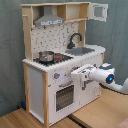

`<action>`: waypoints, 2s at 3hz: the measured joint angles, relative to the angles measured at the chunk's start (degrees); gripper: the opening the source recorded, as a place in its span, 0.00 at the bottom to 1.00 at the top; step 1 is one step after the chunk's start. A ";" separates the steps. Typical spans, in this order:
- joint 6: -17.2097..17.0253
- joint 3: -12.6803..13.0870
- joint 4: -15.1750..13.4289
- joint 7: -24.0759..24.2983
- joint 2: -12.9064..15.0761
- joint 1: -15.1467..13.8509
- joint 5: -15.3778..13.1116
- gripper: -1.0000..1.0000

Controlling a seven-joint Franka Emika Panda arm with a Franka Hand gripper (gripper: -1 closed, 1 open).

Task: Play with the kitchen

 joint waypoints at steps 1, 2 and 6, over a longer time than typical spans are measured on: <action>0.00 0.01 0.01 -6.82 -0.07 0.01 0.00 0.00; 0.01 0.02 0.01 -13.77 -0.12 0.03 0.00 0.00; -0.06 0.41 -0.06 -6.86 2.46 0.19 2.19 1.00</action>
